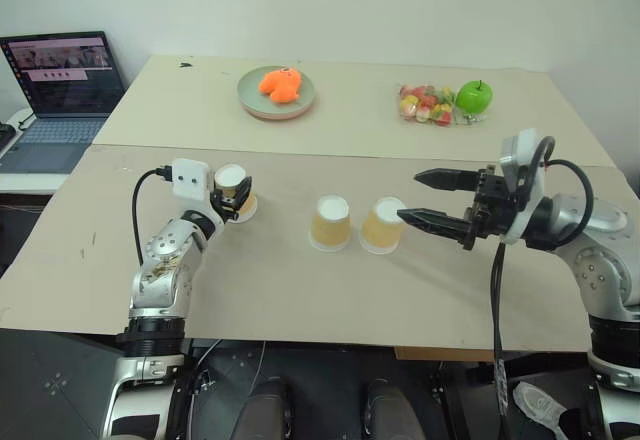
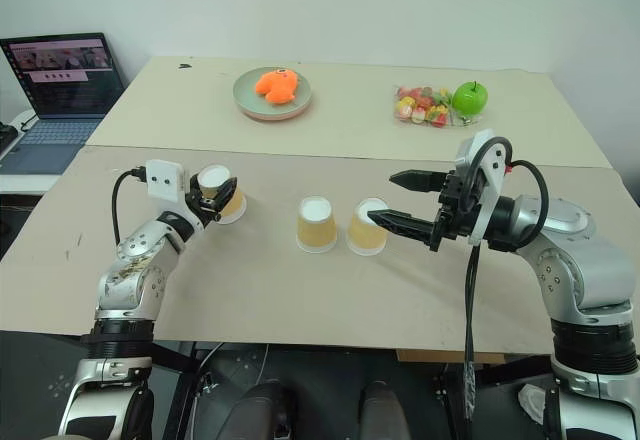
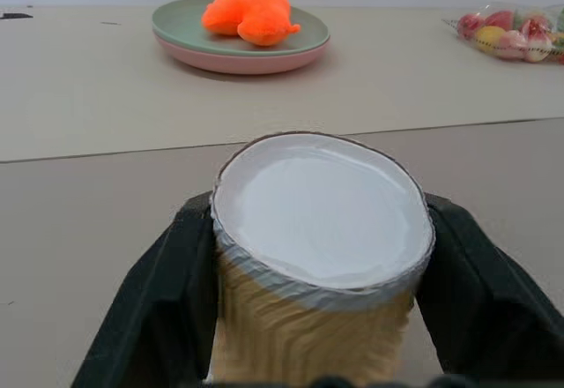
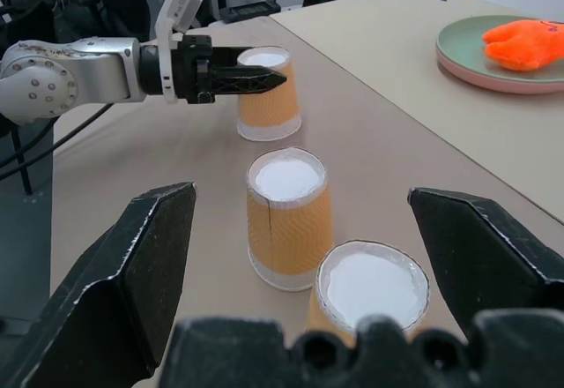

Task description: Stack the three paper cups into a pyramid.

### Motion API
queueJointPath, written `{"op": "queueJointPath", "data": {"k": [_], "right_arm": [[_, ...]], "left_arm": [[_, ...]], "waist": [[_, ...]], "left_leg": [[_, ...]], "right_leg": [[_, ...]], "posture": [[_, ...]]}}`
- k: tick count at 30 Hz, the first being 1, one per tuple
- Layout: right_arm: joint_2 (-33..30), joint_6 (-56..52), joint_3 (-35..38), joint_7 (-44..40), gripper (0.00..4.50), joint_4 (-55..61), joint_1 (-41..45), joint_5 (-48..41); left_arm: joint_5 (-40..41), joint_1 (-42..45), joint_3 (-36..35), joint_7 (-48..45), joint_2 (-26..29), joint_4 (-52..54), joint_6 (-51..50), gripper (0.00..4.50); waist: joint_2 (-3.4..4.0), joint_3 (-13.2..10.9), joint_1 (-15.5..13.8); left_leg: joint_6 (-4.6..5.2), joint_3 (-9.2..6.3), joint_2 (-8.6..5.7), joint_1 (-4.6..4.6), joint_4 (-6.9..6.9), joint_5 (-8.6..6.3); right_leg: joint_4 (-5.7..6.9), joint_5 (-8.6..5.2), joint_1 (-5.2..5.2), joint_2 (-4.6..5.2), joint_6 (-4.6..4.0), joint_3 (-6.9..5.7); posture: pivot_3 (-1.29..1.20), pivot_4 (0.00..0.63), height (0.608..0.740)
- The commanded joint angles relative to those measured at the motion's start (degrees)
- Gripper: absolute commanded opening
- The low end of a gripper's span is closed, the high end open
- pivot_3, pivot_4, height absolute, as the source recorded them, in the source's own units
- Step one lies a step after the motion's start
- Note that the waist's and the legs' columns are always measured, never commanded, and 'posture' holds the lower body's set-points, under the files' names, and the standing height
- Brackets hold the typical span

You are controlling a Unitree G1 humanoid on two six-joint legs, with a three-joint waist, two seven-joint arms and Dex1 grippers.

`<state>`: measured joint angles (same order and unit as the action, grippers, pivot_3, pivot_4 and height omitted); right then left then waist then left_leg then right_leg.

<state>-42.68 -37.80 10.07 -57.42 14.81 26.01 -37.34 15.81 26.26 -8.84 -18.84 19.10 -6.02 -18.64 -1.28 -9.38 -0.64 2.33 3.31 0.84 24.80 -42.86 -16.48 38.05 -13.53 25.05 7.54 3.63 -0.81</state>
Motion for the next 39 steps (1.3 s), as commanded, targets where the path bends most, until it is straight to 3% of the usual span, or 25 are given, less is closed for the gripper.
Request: {"op": "queueJointPath", "data": {"k": [1, 8, 12, 22, 27, 29, 39], "right_arm": [[-0.54, 1.56, 2.15, 0.19, 4.5, 1.73, 0.77, -1.34], [-0.55, 1.71, 1.86, 0.28, 4.5, 1.59, 1.16, -1.13], [-0.55, 1.75, 1.83, 0.55, 4.5, 1.58, 1.47, -0.97], [-1.48, 1.11, 3.52, 2.08, 4.5, 3.2, 0.14, -1.44], [-1.74, 0.15, 5.51, 3.32, 4.5, 5.55, -2.0, -2.4], [-1.83, -0.11, 6.42, 4.04, 4.5, 6.51, -2.91, -2.95], [-2.76, -0.73, 7.98, 6.34, 4.5, 8.73, -5.33, -4.82]], "left_arm": [[-0.63, 2.18, 0.57, -0.09, -0.17, 1.1, 0.89, 2.7], [-1.13, 5.99, 1.63, -1.16, 0.08, -0.49, 1.16, 2.7], [-1.6, 12.88, 3.31, -3.62, 0.02, -3.59, 2.09, 2.7], [9.18, 31.26, 6.74, -23.79, -2.45, -8.41, -6.66, 2.7], [13.79, 33.67, 12.0, -37.27, -1.26, -6.75, -15.21, 2.7], [12.44, 33.21, 14.57, -41.24, -0.53, -6.46, -13.98, 2.7], [9.15, 35.87, 17.13, -44.98, -2.03, -11.63, -10.98, 2.7]], "waist": [[0.0, 0.0, 0.0], [-0.01, 0.0, -0.02], [-0.04, -0.02, -0.12], [-0.09, -0.06, 0.07], [-0.09, -0.06, 0.36], [-0.1, -0.06, 0.31], [-0.1, -0.06, 0.07]], "left_leg": [[0.0, 0.0, 0.0, 0.0, 0.0, 0.0], [0.0, 0.0, -0.01, 0.01, -0.01, 0.0], [0.0, 0.01, -0.01, 0.02, -0.01, 0.0], [-0.01, -0.05, -0.03, 0.38, -0.12, 0.02], [0.0, -0.06, -0.02, 0.36, -0.12, 0.02], [0.0, -0.06, -0.02, 0.36, -0.12, 0.02], [0.02, -0.06, -0.03, 0.36, -0.13, 0.02]], "right_leg": [[0.0, 0.0, 0.0, 0.0, 0.0, -0.01], [0.0, 0.0, 0.0, 0.0, 0.0, -0.01], [0.0, 0.0, 0.0, 0.0, 0.01, -0.01], [-0.03, 0.05, 0.16, -0.01, 0.11, -0.16], [-0.05, 0.04, 0.19, -0.01, 0.11, -0.15], [-0.04, 0.04, 0.18, -0.01, 0.11, -0.14], [-0.05, 0.04, 0.18, -0.01, 0.11, -0.11]], "posture": [[0.0, 0.15, 0.676], [0.0, 0.15, 0.676], [0.0, 0.15, 0.676], [0.0, 0.15, 0.676], [0.0, 0.15, 0.676], [0.0, 0.15, 0.676], [0.0, 0.15, 0.676]]}}
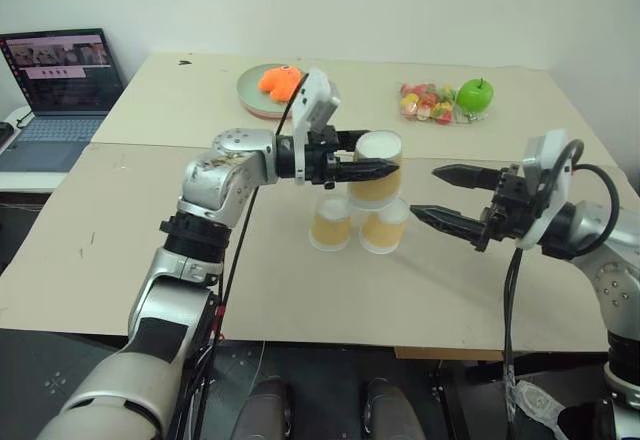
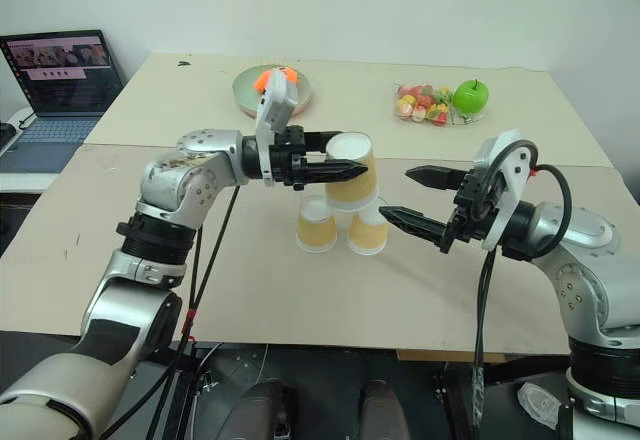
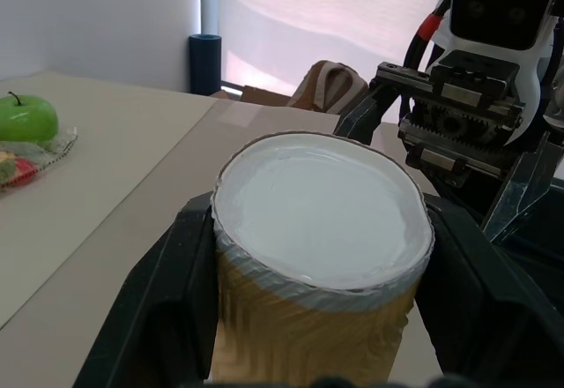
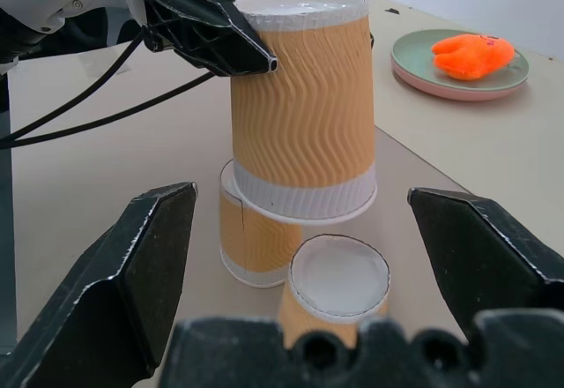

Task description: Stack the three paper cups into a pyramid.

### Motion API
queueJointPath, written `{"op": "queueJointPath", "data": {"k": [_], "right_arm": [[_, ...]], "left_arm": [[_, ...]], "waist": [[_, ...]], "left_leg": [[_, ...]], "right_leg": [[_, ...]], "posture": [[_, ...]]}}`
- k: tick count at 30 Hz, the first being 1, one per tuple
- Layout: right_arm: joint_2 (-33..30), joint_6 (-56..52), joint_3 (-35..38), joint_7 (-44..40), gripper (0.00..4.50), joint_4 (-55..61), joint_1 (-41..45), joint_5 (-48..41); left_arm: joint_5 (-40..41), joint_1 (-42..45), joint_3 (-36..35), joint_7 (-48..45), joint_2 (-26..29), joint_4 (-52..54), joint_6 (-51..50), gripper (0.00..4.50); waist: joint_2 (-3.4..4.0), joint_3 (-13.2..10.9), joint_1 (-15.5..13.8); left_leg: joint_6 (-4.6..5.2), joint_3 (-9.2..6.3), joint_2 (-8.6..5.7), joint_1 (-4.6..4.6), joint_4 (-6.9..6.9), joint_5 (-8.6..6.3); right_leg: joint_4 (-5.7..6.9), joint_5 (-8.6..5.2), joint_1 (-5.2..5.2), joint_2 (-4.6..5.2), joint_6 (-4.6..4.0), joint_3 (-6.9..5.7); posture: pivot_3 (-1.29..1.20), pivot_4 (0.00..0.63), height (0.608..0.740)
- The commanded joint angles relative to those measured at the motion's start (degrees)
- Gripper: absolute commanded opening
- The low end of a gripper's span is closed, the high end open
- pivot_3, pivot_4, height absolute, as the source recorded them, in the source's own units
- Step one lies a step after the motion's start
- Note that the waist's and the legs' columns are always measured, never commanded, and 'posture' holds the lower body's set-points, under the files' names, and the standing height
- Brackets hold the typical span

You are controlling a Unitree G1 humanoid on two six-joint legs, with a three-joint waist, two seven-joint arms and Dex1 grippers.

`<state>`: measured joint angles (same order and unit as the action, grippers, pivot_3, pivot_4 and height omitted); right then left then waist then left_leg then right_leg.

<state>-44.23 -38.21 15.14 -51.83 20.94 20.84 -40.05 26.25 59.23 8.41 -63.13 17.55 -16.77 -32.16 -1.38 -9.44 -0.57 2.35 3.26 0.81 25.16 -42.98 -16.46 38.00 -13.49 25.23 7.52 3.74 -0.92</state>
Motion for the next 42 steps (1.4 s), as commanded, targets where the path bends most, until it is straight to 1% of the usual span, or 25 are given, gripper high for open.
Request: {"op": "queueJointPath", "data": {"k": [1, 9, 22, 32, 42], "right_arm": [[-1.36, -0.19, 3.05, 0.85, 4.5, 2.7, -0.47, -2.07], [-1.78, 0.33, 3.09, 1.39, 4.5, 2.74, -1.19, -2.83], [-1.36, 0.65, 1.82, 1.51, 4.5, 1.8, -0.03, -2.43], [-1.52, 0.65, 1.97, 1.33, 4.5, 1.75, 0.11, -2.57], [-1.61, 0.52, 2.18, 1.47, 4.5, 1.84, 0.05, -2.65]], "left_arm": [[-1.67, 3.22, -0.1, -0.71, -0.67, -1.67, 2.91, 2.7], [-3.98, 3.67, -0.05, -1.88, -0.43, -3.48, 4.5, 2.7], [-4.4, 1.48, -0.01, -2.8, 1.4, -0.62, 1.93, 2.7], [-4.11, 0.15, -0.15, -1.75, 0.74, 0.74, 0.52, 2.7], [-4.27, 0.1, -0.04, -1.47, -0.34, -0.09, 0.92, 2.7]], "waist": [[0.0, 0.0, -0.02], [-0.01, 0.0, -0.04], [-0.01, 0.0, -0.02], [-0.01, 0.0, -0.04], [0.0, 0.0, -0.03]], "left_leg": [[0.0, 0.0, 0.0, 0.0, 0.0, 0.0], [0.02, 0.0, 0.0, 0.0, 0.0, -0.01], [0.02, 0.0, 0.01, 0.0, 0.0, -0.01], [0.03, 0.0, 0.0, 0.0, 0.0, -0.01], [0.03, 0.0, 0.0, 0.0, -0.01, -0.01]], "right_leg": [[0.0, 0.0, 0.0, 0.0, 0.0, 0.0], [-0.01, 0.0, 0.0, 0.0, 0.0, 0.01], [-0.01, 0.0, 0.0, 0.0, 0.0, 0.01], [-0.01, 0.0, 0.0, 0.0, 0.0, 0.02], [0.0, 0.0, 0.0, 0.0, 0.0, 0.02]], "posture": [[0.0, 0.15, 0.676], [0.0, 0.15, 0.676], [0.0, 0.15, 0.676], [0.0, 0.15, 0.676], [0.0, 0.15, 0.676]]}}
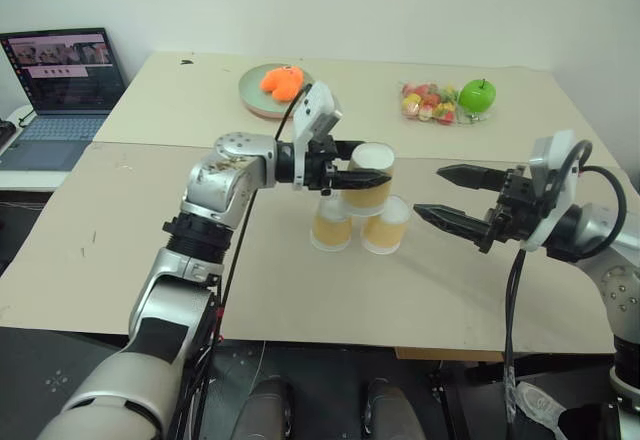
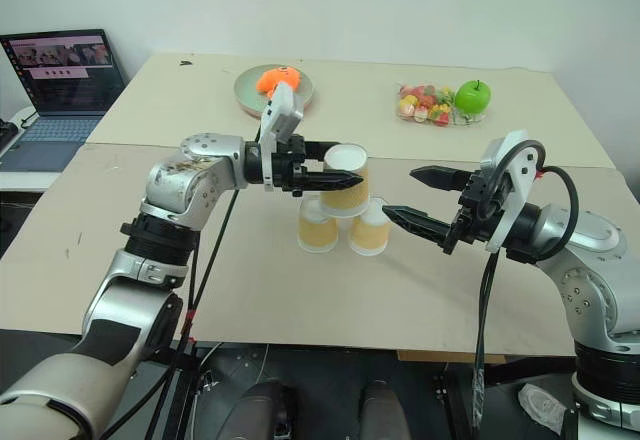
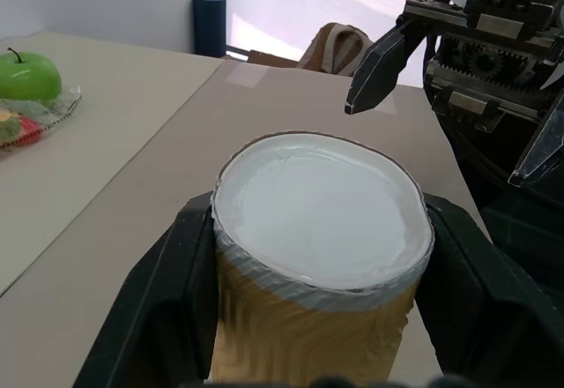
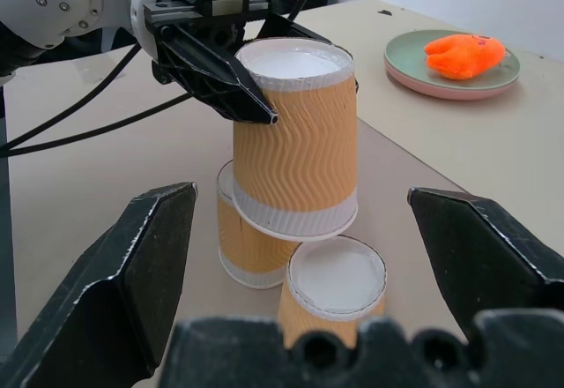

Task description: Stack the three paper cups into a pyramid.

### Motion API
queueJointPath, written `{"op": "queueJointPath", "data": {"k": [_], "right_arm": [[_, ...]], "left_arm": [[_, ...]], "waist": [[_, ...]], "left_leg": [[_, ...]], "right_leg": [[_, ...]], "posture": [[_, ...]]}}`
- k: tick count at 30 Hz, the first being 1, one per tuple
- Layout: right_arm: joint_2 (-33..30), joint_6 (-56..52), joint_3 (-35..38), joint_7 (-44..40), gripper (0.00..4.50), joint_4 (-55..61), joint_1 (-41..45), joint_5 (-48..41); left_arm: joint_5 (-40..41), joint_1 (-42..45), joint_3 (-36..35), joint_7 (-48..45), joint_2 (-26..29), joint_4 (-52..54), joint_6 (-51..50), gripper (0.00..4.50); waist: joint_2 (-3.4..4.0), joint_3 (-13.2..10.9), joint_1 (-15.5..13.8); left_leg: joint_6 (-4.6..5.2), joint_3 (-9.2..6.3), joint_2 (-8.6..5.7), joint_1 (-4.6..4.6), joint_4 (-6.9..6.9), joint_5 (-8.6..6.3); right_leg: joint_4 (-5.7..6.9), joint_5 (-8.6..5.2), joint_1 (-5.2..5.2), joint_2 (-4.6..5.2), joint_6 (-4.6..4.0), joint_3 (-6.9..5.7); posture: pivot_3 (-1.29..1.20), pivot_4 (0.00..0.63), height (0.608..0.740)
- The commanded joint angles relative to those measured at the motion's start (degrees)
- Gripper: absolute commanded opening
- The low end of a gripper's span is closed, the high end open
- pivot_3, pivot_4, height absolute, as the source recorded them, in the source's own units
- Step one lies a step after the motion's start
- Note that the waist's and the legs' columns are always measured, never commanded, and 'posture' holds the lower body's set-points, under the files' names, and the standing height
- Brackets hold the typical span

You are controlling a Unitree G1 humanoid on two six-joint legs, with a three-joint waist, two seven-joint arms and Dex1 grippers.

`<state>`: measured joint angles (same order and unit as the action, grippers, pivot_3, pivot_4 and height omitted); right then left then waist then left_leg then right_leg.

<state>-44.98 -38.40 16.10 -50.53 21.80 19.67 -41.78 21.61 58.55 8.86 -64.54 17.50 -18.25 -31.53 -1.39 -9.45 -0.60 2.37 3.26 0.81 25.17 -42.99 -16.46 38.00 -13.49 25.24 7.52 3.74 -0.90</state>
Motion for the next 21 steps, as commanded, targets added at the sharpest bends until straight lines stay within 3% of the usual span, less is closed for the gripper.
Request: {"op": "queueJointPath", "data": {"k": [1, 3, 7, 8, 17, 21], "right_arm": [[-0.85, 0.7, 1.21, 0.21, 4.5, 1.0, 1.2, -0.9], [-0.86, 0.66, 1.17, 0.3, 4.5, 1.08, 1.2, -0.86], [-0.75, 0.61, 1.18, 0.51, 4.5, 1.13, 1.28, -0.96], [-0.79, 0.64, 1.18, 0.47, 4.5, 1.07, 1.33, -0.96], [-0.86, 0.79, 1.02, 0.19, 4.5, 0.46, 1.57, -0.98], [-0.66, 1.04, 0.73, -0.03, 4.5, -0.21, 1.83, -0.79]], "left_arm": [[0.47, 0.82, -0.59, -0.11, -0.4, 1.15, 0.3, 2.7], [0.31, 0.87, -0.71, 0.1, -0.62, 0.65, 0.78, 2.7], [0.13, 0.85, -0.94, 0.63, -1.49, -0.1, 1.71, 4.23], [-0.43, 0.92, -0.99, 1.78, -1.88, -0.24, 2.08, 4.42], [3.95, 0.97, -5.5, 3.86, -1.53, 4.3, -1.63, 4.42], [8.9, 2.45, -10.98, 7.33, -0.43, 8.38, -6.63, 4.42]], "waist": [[0.0, 0.0, 0.0], [0.0, 0.0, -0.02], [0.0, 0.0, -0.03], [0.0, 0.0, -0.03], [0.0, 0.0, 0.0], [0.0, 0.0, 0.04]], "left_leg": [[0.0, 0.0, 0.0, 0.0, 0.0, 0.0], [0.0, 0.0, 0.0, 0.0, 0.0, 0.0], [0.0, 0.0, 0.0, 0.0, -0.01, 0.0], [0.0, 0.0, 0.0, 0.0, -0.01, 0.0], [0.0, 0.0, 0.0, 0.0, -0.01, 0.0], [0.0, -0.01, 0.01, 0.0, -0.01, 0.0]], "right_leg": [[0.0, 0.0, 0.0, 0.0, 0.0, 0.0], [0.0, 0.0, 0.0, 0.0, 0.0, 0.0], [0.0, 0.0, 0.0, 0.0, 0.0, 0.0], [0.0, 0.0, 0.0, 0.0, 0.0, 0.0], [0.01, 0.0, 0.0, 0.0, 0.0, 0.0], [0.01, 0.0, 0.0, 0.0, 0.0, 0.0]], "posture": [[0.0, 0.15, 0.676], [0.0, 0.15, 0.676], [0.0, 0.15, 0.676], [0.0, 0.15, 0.676], [0.0, 0.15, 0.676], [0.0, 0.15, 0.676]]}}
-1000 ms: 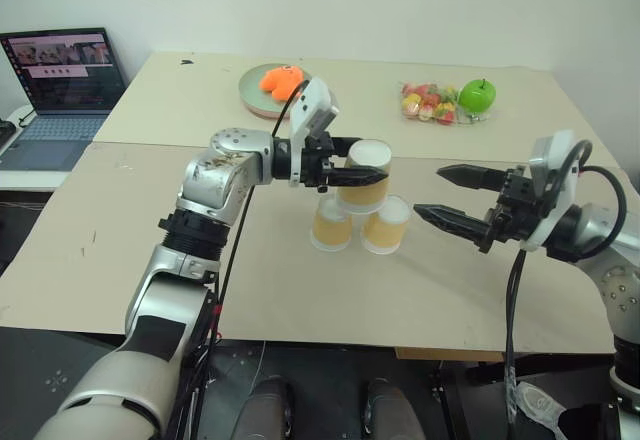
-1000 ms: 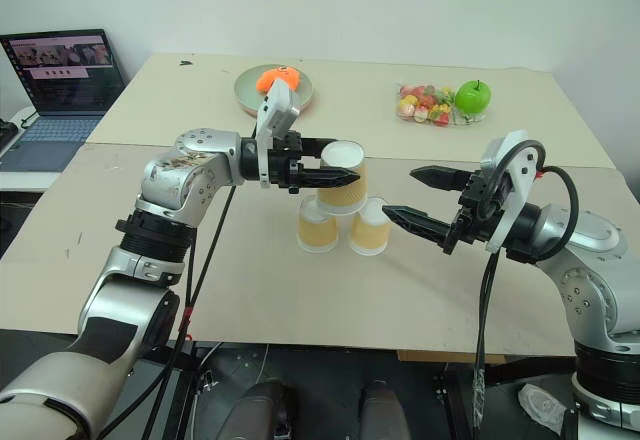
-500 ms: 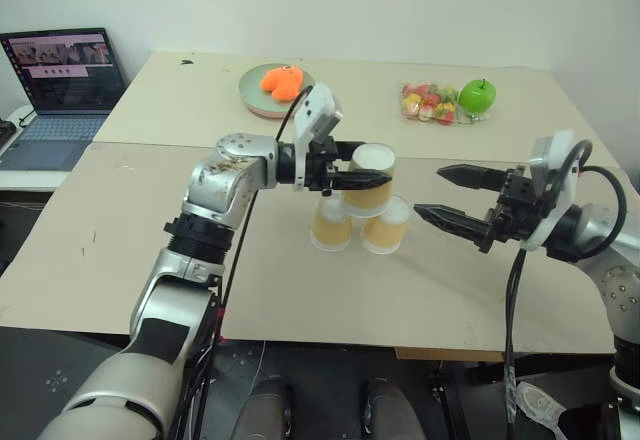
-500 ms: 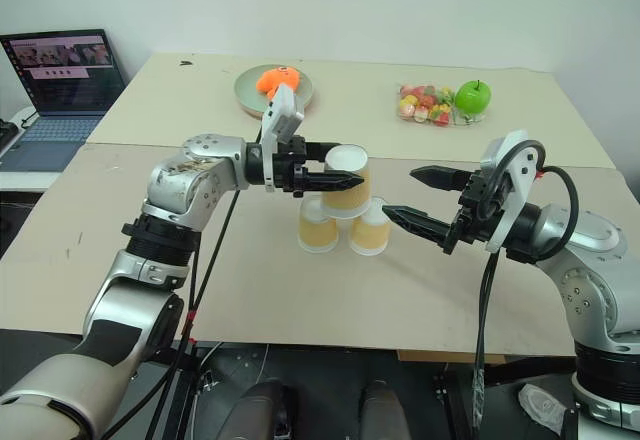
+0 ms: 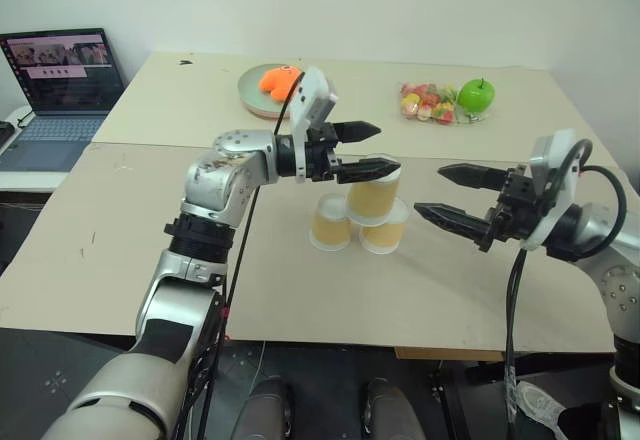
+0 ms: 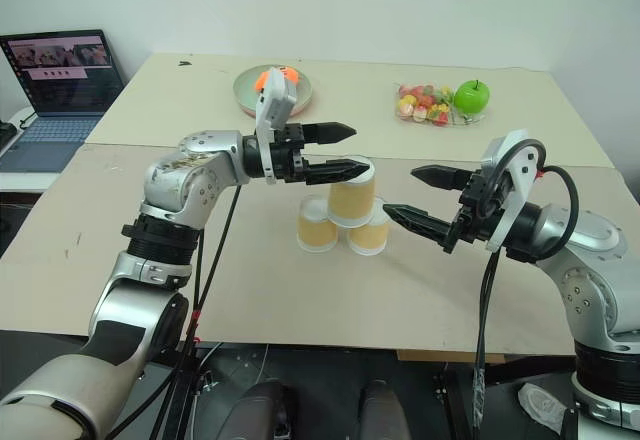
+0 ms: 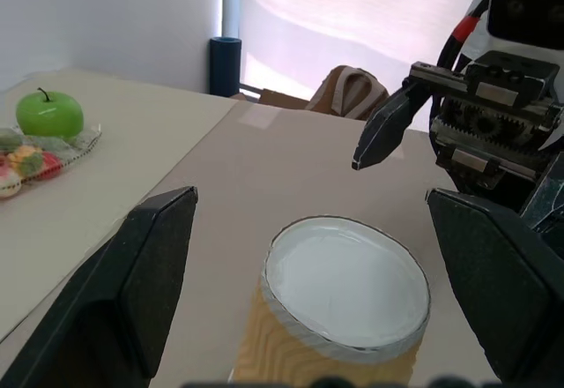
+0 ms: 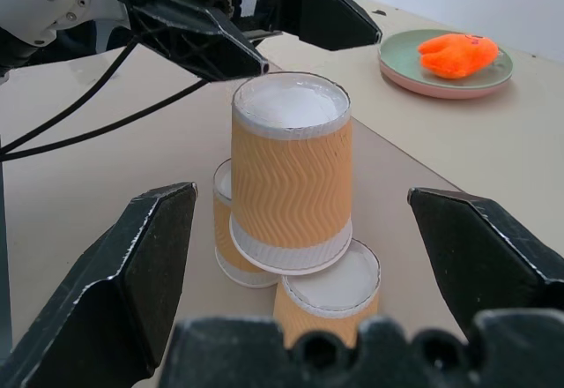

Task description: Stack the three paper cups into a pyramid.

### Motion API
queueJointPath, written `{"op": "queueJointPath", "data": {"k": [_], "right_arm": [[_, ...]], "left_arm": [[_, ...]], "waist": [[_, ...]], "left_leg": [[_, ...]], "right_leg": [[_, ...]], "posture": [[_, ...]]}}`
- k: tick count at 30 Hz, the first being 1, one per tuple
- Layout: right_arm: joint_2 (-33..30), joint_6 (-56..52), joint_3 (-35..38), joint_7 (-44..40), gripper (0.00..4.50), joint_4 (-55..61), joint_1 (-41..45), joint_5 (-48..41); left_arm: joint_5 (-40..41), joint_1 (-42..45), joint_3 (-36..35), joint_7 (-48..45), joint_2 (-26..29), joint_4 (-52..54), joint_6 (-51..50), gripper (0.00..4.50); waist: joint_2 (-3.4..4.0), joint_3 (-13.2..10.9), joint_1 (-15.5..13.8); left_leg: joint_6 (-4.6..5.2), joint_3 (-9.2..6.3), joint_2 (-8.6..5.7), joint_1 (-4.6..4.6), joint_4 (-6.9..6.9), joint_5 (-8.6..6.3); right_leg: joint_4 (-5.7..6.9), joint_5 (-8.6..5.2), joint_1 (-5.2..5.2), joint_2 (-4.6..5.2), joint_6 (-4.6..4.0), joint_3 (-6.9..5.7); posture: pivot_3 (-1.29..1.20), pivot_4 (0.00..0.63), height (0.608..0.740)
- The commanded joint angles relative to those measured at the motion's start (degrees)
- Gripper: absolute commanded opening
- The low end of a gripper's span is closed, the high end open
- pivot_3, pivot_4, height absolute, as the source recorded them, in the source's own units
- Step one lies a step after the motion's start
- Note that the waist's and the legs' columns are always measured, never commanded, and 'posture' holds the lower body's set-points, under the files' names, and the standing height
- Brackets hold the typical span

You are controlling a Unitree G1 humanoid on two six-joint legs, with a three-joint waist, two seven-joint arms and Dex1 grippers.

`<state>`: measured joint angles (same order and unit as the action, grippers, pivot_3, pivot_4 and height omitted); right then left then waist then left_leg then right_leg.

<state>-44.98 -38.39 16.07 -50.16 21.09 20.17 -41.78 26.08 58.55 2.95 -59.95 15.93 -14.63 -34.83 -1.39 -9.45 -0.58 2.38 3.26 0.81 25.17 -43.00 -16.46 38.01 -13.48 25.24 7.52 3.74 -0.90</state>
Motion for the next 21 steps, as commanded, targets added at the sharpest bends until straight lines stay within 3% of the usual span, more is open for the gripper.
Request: {"op": "queueJointPath", "data": {"k": [1, 9, 14, 21], "right_arm": [[-0.59, 1.04, 0.75, -0.44, 4.5, 0.51, 1.34, -0.83], [-0.75, 2.95, 2.33, 0.65, 4.5, -2.16, -0.55, 2.08], [1.7, 8.09, 6.97, 8.69, 4.5, -9.41, -3.42, 8.46], [8.54, 15.46, 12.28, 22.12, 4.5, -15.13, -9.4, 16.06]], "left_arm": [[5.97, 2.99, -7.08, 4.29, 1.59, 5.67, -4.95, 4.42], [4.87, -3.03, -15.38, 21.68, 4.77, 10.32, -8.52, 4.42], [4.47, -15.54, -18.72, 26.87, 7.38, 15.11, -8.2, 4.42], [2.46, -26.78, -21.76, 36.21, 5.42, 17.93, -4.44, 4.42]], "waist": [[0.0, 0.0, 0.02], [0.01, 0.01, 0.09], [0.01, 0.01, 0.0], [0.0, 0.01, -0.31]], "left_leg": [[0.0, -0.01, 0.01, 0.0, 0.0, 0.0], [-0.02, -0.03, 0.01, -0.1, 0.0, 0.01], [-0.09, -0.01, 0.0, -0.11, 0.01, 0.05], [-0.14, 0.0, -0.01, -0.07, 0.0, 0.08]], "right_leg": [[-0.01, 0.0, 0.0, 0.0, 0.0, 0.0], [0.03, 0.0, -0.07, 0.0, 0.0, 0.03], [0.08, 0.0, -0.06, 0.0, 0.0, 0.05], [0.06, 0.0, -0.07, 0.02, 0.0, 0.05]], "posture": [[0.0, 0.15, 0.676], [0.0, 0.15, 0.676], [0.0, 0.15, 0.676], [0.0, 0.15, 0.676]]}}
